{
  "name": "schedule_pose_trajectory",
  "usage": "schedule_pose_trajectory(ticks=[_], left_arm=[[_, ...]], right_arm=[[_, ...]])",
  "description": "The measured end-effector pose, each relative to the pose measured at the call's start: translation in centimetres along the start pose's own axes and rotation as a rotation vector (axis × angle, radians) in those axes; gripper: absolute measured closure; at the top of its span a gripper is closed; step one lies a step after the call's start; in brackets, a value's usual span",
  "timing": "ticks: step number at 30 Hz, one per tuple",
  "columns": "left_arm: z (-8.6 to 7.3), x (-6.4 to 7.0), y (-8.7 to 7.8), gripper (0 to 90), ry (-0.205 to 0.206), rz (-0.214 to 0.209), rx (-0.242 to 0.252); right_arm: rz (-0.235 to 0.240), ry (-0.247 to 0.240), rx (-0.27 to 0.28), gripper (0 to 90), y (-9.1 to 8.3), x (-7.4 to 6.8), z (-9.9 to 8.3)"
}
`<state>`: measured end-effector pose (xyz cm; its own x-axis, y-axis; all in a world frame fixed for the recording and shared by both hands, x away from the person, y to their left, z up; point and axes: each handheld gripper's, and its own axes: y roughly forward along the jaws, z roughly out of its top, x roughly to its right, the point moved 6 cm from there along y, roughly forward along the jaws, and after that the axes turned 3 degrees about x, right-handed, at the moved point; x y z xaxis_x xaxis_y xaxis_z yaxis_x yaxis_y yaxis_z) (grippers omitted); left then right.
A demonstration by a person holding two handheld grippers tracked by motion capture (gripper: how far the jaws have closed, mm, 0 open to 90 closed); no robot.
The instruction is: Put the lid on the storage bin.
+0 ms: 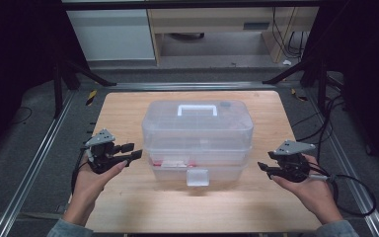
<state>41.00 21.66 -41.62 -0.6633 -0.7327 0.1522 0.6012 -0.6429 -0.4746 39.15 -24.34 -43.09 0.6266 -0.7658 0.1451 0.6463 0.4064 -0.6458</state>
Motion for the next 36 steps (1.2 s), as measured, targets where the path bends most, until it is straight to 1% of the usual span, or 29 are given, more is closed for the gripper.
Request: schedule_pose_trajectory(ticks=[1,2,3,5,7,8,9,10,11,13,14,15,16,17,18,19,20,21,22,23,24,25,26,27,29,30,32,35,36], left_arm=[[0.0,-0.4,-0.5,50.5,0.005,0.019,0.002],[0.0,-0.4,-0.5,50.2,0.005,0.019,0.002],[0.0,-1.0,-0.9,49.4,0.004,0.037,0.005],[-0.1,-1.3,-1.1,48.1,0.006,0.050,0.002],[-0.5,-2.2,-1.3,46.4,0.003,0.077,-0.011],[-0.5,-2.2,-1.3,45.0,0.003,0.077,-0.011],[-0.8,-2.8,-1.4,43.3,-0.001,0.096,-0.020],[-0.8,-2.8,-1.4,40.6,-0.001,0.096,-0.020],[-1.0,-3.4,-1.2,37.7,0.007,0.118,-0.045],[-1.1,-3.7,-1.1,35.4,0.008,0.126,-0.056],[-1.1,-4.0,-1.0,30.8,0.007,0.137,-0.058],[-1.2,-4.6,-0.7,28.2,0.010,0.164,-0.076],[-1.2,-4.6,-0.7,22.7,0.010,0.164,-0.076],[-1.3,-5.2,-0.2,18.2,0.002,0.191,-0.093],[-1.3,-5.2,-0.2,15.9,0.002,0.191,-0.093],[-1.3,-5.5,0.1,13.4,0.002,0.199,-0.105],[-1.4,-5.7,0.4,13.4,-0.001,0.206,-0.116],[-1.5,-6.2,1.0,9.0,-0.006,0.206,-0.133],[-1.5,-6.2,1.0,8.3,-0.006,0.206,-0.133],[-1.6,-6.4,1.2,7.3,0.000,0.208,-0.143],[-1.6,-6.6,1.4,7.3,0.000,0.211,-0.150],[-1.8,-7.2,2.0,6.6,0.000,0.212,-0.163],[-1.8,-7.2,2.0,6.3,0.000,0.212,-0.163],[-2.0,-7.7,2.4,6.2,0.005,0.215,-0.178],[-2.3,-8.5,2.9,6.1,0.004,0.218,-0.184],[-2.3,-8.5,2.9,6.1,0.004,0.218,-0.184],[-2.8,-9.7,3.5,6.0,0.003,0.235,-0.204],[-3.2,-10.6,3.8,6.0,-0.006,0.255,-0.215],[-3.8,-11.4,4.1,6.0,-0.002,0.274,-0.234]], right_arm=[[-0.007,0.001,-0.003,43.3,0.0,0.1,-0.1],[-0.007,0.001,-0.003,43.3,0.0,0.1,-0.1],[-0.015,0.010,0.001,41.6,0.1,0.3,-0.2],[-0.024,0.019,-0.002,39.6,0.2,0.4,-0.4],[-0.027,0.027,-0.006,38.5,0.4,0.5,-0.6],[-0.030,0.029,-0.005,37.5,0.4,0.5,-0.7],[-0.034,0.031,-0.007,36.0,0.4,0.6,-0.8],[-0.034,0.031,-0.007,36.0,0.4,0.6,-0.8],[-0.043,0.038,-0.013,33.5,0.5,0.8,-0.9],[-0.049,0.044,-0.013,31.7,0.5,1.1,-0.9],[-0.072,0.060,-0.026,28.1,0.6,1.6,-0.9],[-0.085,0.066,-0.027,25.8,0.7,1.9,-0.9],[-0.085,0.066,-0.027,25.8,0.7,1.9,-0.9],[-0.105,0.105,-0.044,20.0,0.8,2.4,-0.8],[-0.105,0.105,-0.044,20.0,0.8,2.4,-0.8],[-0.124,0.130,-0.056,17.2,1.1,3.0,-0.7],[-0.124,0.130,-0.056,17.2,1.1,3.0,-0.7],[-0.144,0.143,-0.058,15.2,1.3,3.5,-0.8],[-0.144,0.143,-0.058,15.2,1.3,3.5,-0.8],[-0.154,0.167,-0.063,14.9,1.9,4.2,-0.9],[-0.154,0.167,-0.063,14.9,1.9,4.2,-0.9],[-0.157,0.181,-0.071,14.7,2.4,4.8,-1.2],[-0.157,0.181,-0.071,14.7,2.4,4.8,-1.2],[-0.160,0.201,-0.080,14.7,3.0,5.6,-1.4],[-0.156,0.220,-0.082,14.6,3.6,6.3,-1.6],[-0.156,0.220,-0.082,14.6,3.6,6.3,-1.6],[-0.151,0.252,-0.089,14.3,4.8,7.3,-1.8],[-0.143,0.271,-0.095,14.2,5.6,7.8,-2.0],[-0.139,0.279,-0.104,14.1,6.3,8.1,-2.3]])
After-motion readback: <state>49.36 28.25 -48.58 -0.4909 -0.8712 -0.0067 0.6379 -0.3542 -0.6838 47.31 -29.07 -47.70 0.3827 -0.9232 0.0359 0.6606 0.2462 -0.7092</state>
